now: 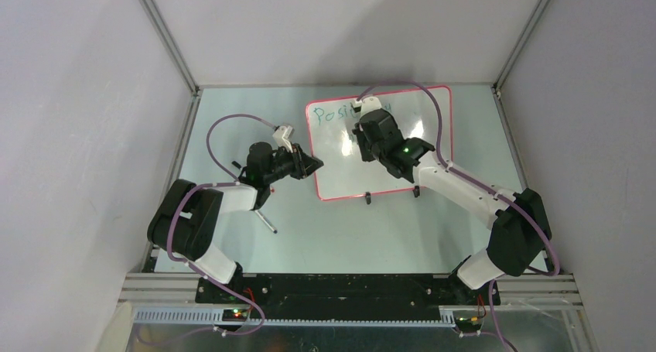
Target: Write a sentence on the whiteboard
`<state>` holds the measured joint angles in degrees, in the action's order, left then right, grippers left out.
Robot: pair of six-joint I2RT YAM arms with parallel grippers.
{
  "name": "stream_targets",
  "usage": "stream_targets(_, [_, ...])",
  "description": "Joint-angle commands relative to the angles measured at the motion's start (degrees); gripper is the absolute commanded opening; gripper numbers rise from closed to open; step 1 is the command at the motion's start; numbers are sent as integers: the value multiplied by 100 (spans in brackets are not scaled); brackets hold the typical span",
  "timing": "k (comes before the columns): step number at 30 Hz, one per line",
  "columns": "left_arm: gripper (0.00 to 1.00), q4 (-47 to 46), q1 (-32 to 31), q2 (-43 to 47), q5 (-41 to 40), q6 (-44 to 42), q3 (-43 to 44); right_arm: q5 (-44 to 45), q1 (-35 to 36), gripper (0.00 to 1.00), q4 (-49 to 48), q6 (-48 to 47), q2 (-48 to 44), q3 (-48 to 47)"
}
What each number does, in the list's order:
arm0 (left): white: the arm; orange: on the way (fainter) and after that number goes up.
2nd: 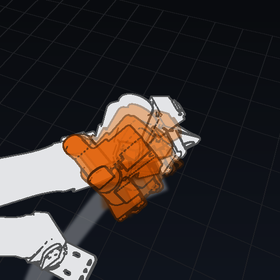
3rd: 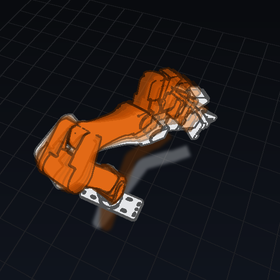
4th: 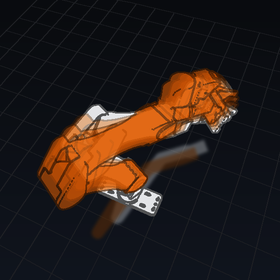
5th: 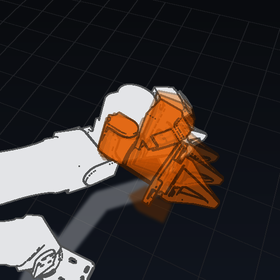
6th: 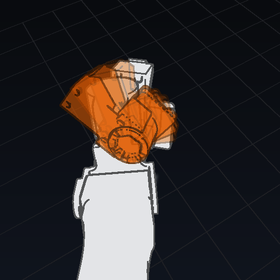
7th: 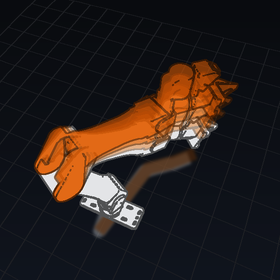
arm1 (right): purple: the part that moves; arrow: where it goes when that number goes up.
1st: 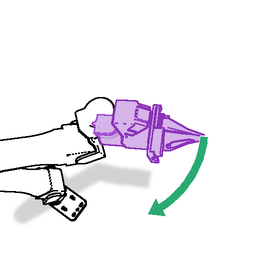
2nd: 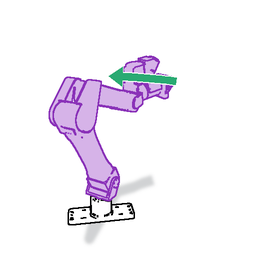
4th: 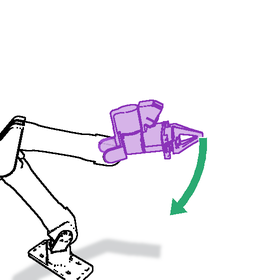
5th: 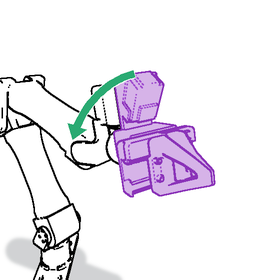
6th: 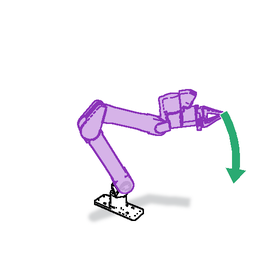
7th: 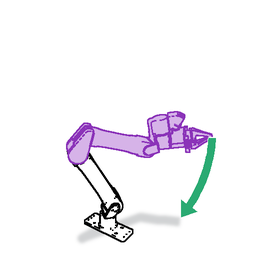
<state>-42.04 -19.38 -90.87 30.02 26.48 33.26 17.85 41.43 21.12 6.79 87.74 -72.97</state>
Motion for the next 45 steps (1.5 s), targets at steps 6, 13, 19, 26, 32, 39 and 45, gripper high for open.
stream_targets(6, [24,-86,-41,71,-113,-222,137,75,-102,0,-128,-136,21,-324])
stream_targets(13, [24,-85,-47,70,-102,-222,146,79,-130,0,-114,-156,66,-414])
stream_targets(19, [24,-85,-43,63,-106,-222,146,55,-140,0,-108,-168,93,-488])
stream_targets(26, [24,-85,-43,60,-102,-223,151,9,-138,0,-85,-174,137,-596])
stream_targets(32, [24,-77,-40,61,-102,-224,150,20,-156,0,-63,-178,187,-668])
stream_targets(39, [24,-76,-45,63,-102,-227,155,74,-245,0,-18,-175,177,-666])
stream_targets(45, [24,-74,-43,64,-105,-226,155,78,-333,0,24,-156,124,-666])
